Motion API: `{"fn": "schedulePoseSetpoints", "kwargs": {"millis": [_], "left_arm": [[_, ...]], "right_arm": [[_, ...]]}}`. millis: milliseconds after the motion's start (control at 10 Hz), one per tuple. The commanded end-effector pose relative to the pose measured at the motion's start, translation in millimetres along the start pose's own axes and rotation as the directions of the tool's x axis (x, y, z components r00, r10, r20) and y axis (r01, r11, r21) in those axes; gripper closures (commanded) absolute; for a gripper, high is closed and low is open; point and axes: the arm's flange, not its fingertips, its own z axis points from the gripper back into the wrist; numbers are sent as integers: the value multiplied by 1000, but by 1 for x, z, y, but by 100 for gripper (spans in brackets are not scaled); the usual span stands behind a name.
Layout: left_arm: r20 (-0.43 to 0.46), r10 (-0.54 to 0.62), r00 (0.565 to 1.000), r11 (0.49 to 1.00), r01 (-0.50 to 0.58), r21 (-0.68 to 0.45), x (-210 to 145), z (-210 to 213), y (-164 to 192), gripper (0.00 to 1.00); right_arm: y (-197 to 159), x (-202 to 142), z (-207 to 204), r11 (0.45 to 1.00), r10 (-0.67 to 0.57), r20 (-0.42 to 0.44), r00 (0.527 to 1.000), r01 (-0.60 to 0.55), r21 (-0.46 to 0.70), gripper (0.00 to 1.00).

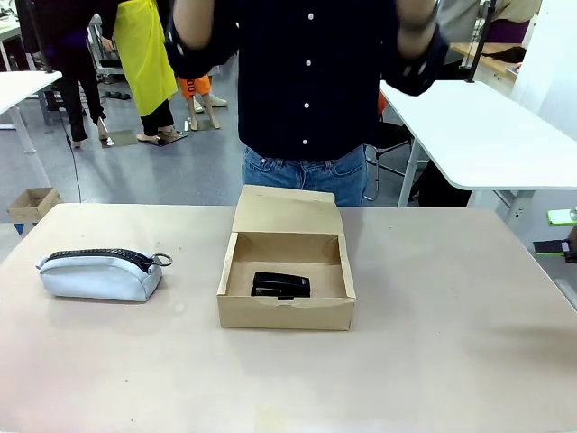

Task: Pack the items into the box.
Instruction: Close the Mailer Box.

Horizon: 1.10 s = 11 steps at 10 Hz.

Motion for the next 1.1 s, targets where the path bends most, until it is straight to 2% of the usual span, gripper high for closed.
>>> {"fn": "schedulePoseSetpoints", "kwargs": {"millis": [0, 1000], "left_arm": [[12, -17, 1000, 1000, 17, -22, 1, 0, -1, 0], [0, 0, 1000, 1000, 0, 0, 0, 0, 0, 0]], "right_arm": [[3, 0, 1, 1000, -11, 1, 1000, 11, 5, 0], [0, 0, 0, 1000, 0, 0, 1000, 0, 0, 0]]}}
